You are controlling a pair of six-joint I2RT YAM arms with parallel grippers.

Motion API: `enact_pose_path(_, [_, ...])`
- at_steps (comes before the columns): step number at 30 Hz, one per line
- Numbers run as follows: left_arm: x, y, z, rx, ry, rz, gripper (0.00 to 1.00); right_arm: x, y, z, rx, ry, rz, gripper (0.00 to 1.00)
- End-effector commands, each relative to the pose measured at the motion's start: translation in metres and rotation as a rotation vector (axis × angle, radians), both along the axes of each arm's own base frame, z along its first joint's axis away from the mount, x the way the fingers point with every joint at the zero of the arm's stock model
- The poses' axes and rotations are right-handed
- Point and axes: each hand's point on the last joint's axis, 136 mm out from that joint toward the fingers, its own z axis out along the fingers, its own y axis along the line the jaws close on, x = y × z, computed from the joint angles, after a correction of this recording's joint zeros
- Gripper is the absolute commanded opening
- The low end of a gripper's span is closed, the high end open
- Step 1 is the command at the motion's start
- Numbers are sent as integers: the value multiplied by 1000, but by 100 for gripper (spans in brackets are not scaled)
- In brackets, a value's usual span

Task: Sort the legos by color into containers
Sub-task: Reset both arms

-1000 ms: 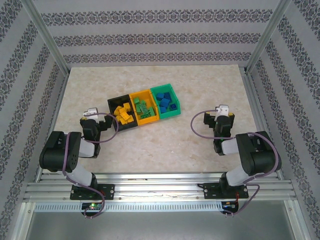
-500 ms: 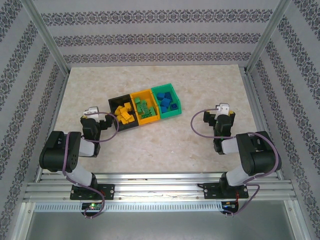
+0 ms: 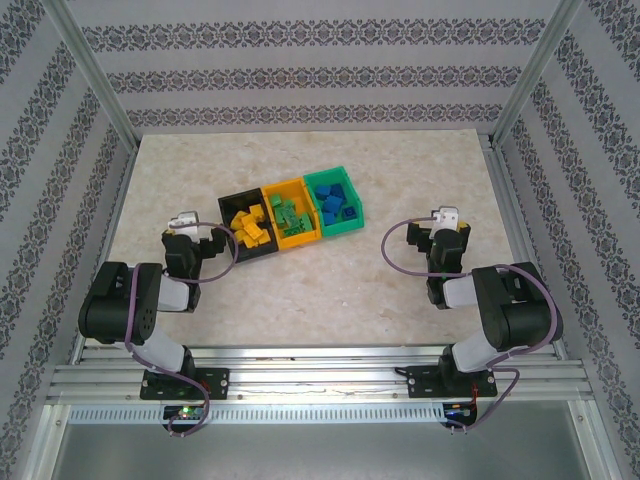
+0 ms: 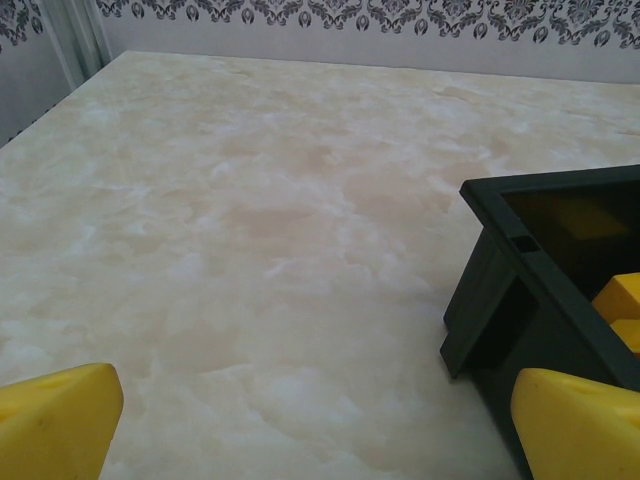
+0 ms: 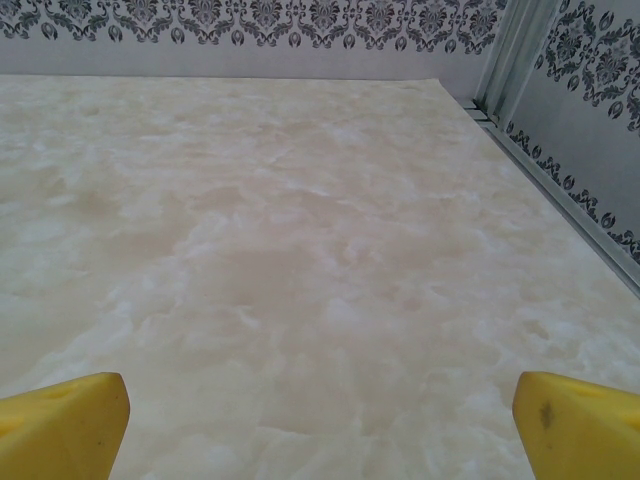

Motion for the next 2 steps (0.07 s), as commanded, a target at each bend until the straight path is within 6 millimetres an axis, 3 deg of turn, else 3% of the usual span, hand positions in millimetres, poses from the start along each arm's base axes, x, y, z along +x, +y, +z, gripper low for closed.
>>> enact_pose_path(1, [6,-3,7,7,-17,-28,100,7,1,12,2,-46,14,98])
enact_pose_path(2, [6,-3,6,7,-17,-27,100,6,2,13,1,-48,19,98])
